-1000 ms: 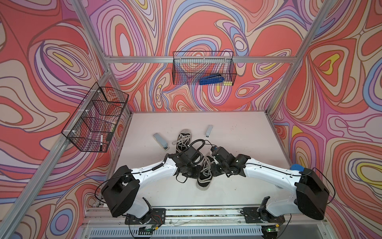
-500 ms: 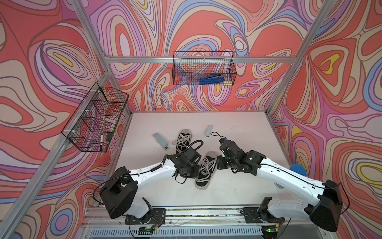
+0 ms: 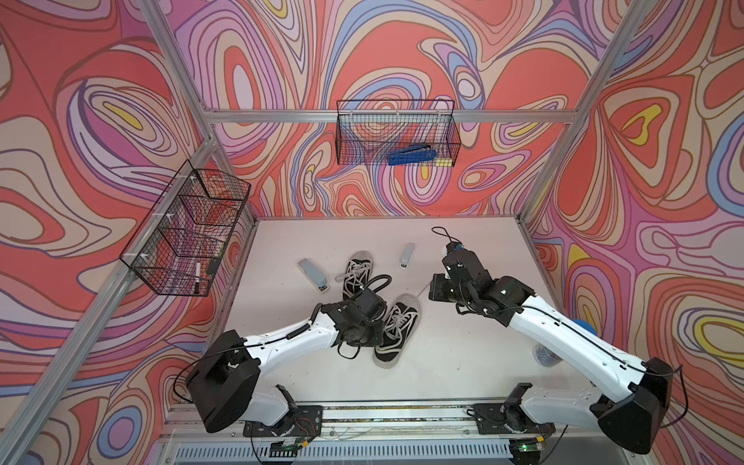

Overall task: Remove the insole from the shoe
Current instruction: Untie the shoelace on the shoe.

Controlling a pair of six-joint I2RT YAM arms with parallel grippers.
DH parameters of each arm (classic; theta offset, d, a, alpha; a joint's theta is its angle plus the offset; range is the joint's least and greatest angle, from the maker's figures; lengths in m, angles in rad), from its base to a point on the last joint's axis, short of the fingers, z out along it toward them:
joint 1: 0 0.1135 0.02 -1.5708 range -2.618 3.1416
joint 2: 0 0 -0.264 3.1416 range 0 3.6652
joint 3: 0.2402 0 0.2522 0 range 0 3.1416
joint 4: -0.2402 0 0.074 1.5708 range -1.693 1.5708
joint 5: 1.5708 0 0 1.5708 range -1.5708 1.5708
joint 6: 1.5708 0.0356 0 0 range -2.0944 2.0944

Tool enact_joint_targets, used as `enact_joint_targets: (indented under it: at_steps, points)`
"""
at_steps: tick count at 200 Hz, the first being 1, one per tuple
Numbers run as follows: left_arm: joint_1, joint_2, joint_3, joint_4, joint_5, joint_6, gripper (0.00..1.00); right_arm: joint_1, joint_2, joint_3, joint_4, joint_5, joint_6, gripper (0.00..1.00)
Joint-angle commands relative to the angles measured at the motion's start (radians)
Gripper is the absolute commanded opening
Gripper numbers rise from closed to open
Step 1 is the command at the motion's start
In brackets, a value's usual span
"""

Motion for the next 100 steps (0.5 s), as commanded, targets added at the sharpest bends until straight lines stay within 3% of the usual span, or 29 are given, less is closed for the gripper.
enact_joint_targets:
  at_steps: [1, 100]
  points:
    - [0.003, -0.03, -0.029, -0.036, -0.043, -0.043, 0.0, -0.037, 0.0, 0.034, 0.016, 0.058, 0.023, 0.0]
    - [-0.026, -0.056, -0.046, -0.034, -0.073, -0.095, 0.0, -0.203, 0.195, 0.131, 0.077, 0.006, -0.013, 0.0]
